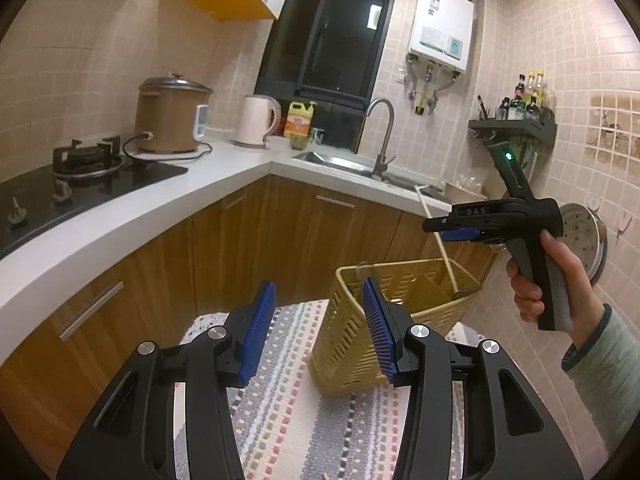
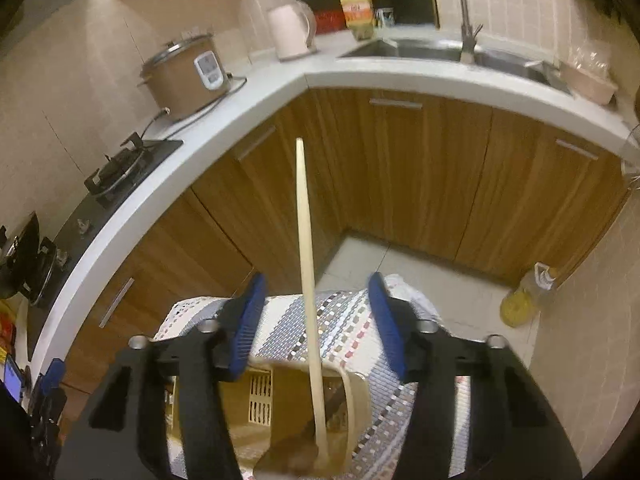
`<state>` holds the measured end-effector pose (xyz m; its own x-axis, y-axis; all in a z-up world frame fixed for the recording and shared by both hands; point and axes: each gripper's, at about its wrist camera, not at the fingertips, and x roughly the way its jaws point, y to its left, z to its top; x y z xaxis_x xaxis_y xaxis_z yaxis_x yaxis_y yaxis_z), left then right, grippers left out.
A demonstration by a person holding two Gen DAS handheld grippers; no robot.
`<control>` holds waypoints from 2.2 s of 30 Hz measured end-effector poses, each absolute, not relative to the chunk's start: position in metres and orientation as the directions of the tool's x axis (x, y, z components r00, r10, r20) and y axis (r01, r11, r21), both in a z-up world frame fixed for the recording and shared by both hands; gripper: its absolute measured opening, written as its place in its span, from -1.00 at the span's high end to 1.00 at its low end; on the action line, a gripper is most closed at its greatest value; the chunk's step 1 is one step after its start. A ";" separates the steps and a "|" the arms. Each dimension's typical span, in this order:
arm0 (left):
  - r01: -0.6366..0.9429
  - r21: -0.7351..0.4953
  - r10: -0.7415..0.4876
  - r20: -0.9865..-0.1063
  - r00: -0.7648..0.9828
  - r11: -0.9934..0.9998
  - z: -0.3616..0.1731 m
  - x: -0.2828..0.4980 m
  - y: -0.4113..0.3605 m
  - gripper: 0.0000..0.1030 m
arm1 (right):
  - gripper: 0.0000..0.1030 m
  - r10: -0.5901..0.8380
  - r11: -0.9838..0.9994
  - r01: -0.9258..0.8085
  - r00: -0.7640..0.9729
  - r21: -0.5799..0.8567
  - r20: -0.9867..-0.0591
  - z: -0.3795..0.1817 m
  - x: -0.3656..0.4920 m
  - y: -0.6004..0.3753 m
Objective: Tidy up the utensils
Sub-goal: 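Drop the clear spoon and chopstick into the caddy and open both tools, then move the right tool back toward the remaining utensils on the cloth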
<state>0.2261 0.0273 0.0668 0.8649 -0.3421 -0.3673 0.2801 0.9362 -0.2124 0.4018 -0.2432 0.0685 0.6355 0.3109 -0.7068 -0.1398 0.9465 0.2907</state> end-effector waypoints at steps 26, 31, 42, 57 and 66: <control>0.237 -0.229 -0.322 -0.487 0.812 0.944 0.027 0.250 0.028 0.15 | 0.80 0.244 0.970 -0.213 0.831 0.119 -0.499 0.069 0.318 -0.222; 0.248 -0.193 -0.314 -0.548 0.775 0.949 0.034 0.232 0.033 0.15 | -0.14 0.201 0.979 -0.192 0.842 0.069 -0.502 0.078 0.270 -0.236; 0.337 -0.184 -0.340 -0.801 0.493 0.923 -0.009 0.199 0.012 0.17 | -0.13 0.181 0.982 -0.146 0.590 0.117 -0.787 0.022 0.152 -0.254; 0.463 -0.194 -0.382 -0.852 0.357 0.865 -0.057 0.143 0.001 0.50 | 0.29 0.343 0.938 -0.009 0.163 0.346 -0.925 -0.090 0.031 -0.233; 0.472 -0.220 -0.414 -0.837 0.357 0.854 -0.058 0.136 0.010 0.50 | 0.48 0.233 0.970 0.041 0.133 0.240 -0.963 -0.109 0.026 -0.205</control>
